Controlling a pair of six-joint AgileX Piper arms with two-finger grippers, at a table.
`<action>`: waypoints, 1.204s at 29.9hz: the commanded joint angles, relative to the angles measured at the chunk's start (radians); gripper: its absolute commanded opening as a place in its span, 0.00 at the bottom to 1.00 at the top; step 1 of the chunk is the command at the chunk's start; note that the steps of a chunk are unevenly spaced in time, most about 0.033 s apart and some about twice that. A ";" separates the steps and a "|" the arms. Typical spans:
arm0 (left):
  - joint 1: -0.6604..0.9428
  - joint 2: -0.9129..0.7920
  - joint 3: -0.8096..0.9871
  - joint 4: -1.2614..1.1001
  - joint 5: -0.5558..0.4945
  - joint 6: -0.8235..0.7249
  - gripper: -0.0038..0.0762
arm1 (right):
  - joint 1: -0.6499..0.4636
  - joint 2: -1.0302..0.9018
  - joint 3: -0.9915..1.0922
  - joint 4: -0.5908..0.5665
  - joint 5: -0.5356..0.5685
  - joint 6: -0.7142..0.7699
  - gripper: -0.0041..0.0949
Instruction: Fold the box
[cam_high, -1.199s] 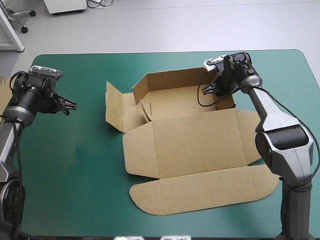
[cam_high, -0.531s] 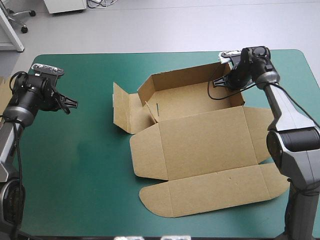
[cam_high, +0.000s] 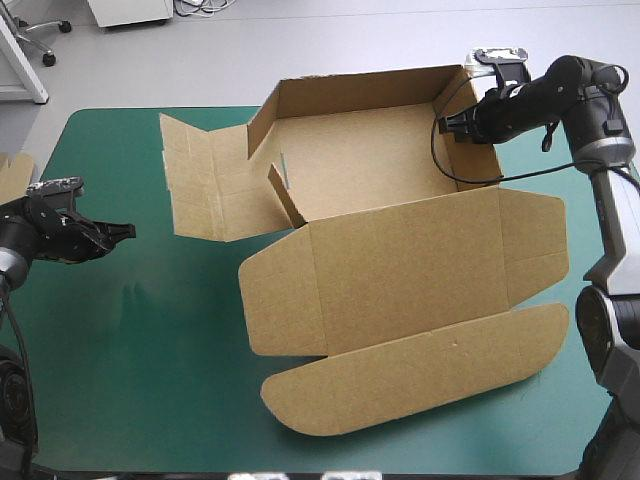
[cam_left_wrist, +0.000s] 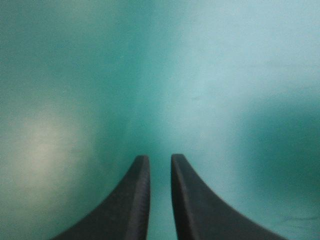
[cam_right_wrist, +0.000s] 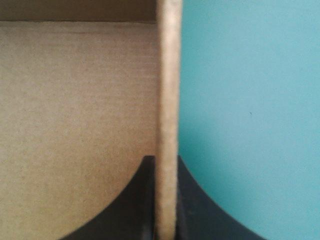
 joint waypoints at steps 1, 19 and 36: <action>0.012 -0.050 -0.022 -0.332 -0.045 0.200 0.18 | -0.006 -0.073 -0.027 0.096 -0.022 -0.012 0.01; 0.005 -0.015 0.022 -1.233 0.373 0.744 0.18 | 0.069 -0.053 0.074 0.173 -0.191 -0.029 0.01; -0.181 -0.015 0.022 -1.538 0.443 0.828 0.20 | 0.080 -0.043 0.074 0.141 -0.209 -0.007 0.01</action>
